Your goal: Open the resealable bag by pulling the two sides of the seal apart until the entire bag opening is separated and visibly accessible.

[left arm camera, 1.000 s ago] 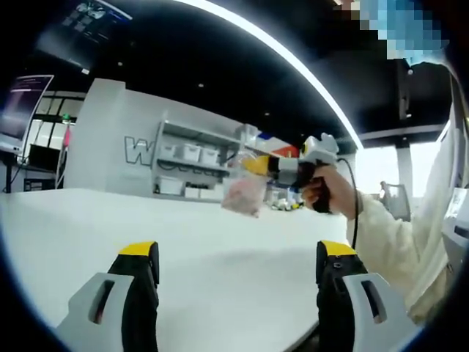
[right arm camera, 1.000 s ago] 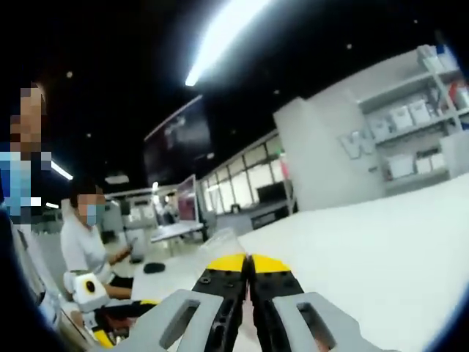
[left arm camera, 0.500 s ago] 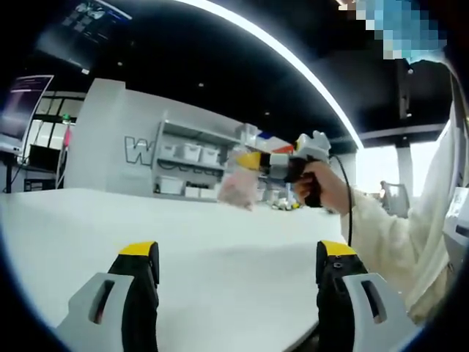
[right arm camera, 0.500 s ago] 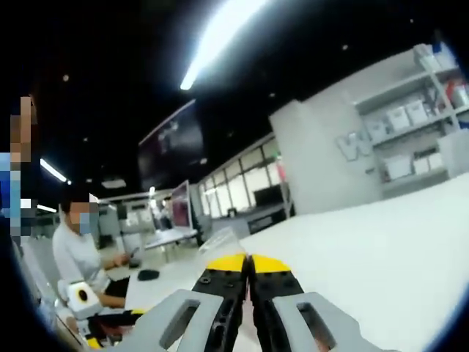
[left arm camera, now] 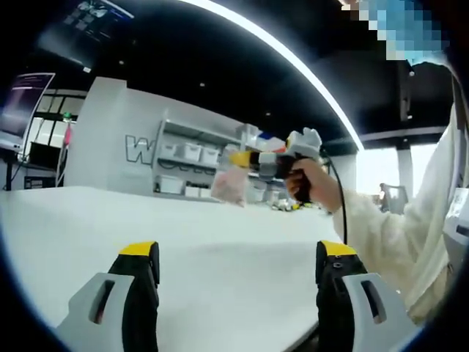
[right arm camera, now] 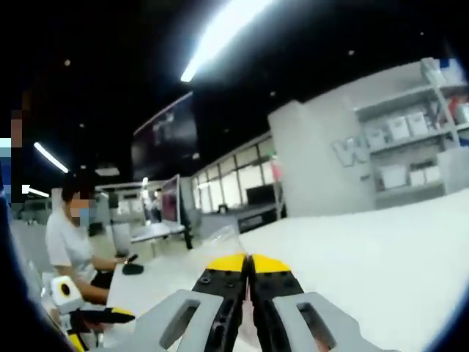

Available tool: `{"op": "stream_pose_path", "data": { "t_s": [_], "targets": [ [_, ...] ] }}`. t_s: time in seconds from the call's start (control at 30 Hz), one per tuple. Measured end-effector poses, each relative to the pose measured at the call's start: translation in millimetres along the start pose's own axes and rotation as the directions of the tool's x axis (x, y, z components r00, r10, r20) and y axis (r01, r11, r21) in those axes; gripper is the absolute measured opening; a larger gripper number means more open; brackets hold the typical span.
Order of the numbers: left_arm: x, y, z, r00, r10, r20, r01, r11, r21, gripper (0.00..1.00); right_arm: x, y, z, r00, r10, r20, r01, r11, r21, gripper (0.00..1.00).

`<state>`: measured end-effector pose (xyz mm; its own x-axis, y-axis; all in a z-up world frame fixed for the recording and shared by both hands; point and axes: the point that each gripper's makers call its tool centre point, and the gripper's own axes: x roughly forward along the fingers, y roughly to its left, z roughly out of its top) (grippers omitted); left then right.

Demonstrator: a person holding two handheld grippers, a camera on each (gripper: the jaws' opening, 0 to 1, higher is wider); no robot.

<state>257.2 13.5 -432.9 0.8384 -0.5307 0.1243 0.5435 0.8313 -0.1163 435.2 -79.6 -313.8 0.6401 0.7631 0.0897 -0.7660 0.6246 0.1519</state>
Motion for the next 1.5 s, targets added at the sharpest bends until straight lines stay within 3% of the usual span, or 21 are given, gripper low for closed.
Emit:
{"op": "stream_pose_path", "data": {
  "t_s": [1.07, 1.3, 1.5],
  "targets": [
    [0.5, 0.8, -2.4, 1.0, -0.001, -0.009, 0.001, 1.0, 0.0, 0.86, 37.1, -34.3, -6.1, 0.999, -0.045, -0.025, 0.044, 0.998, -0.038, 0.0],
    [0.2, 0.3, -2.8, 1.0, -0.002, -0.011, 0.002, 1.0, 0.0, 0.86, 44.2, -43.0, -5.3, 0.997, -0.074, -0.037, 0.069, 0.991, -0.114, 0.0],
    [-0.2, 0.2, -2.5, 1.0, -0.002, -0.01, 0.002, 1.0, -0.002, 0.86, 47.7, -46.6, -9.0, 0.996, -0.082, -0.047, 0.076, 0.989, -0.126, 0.0]
  ]
}}
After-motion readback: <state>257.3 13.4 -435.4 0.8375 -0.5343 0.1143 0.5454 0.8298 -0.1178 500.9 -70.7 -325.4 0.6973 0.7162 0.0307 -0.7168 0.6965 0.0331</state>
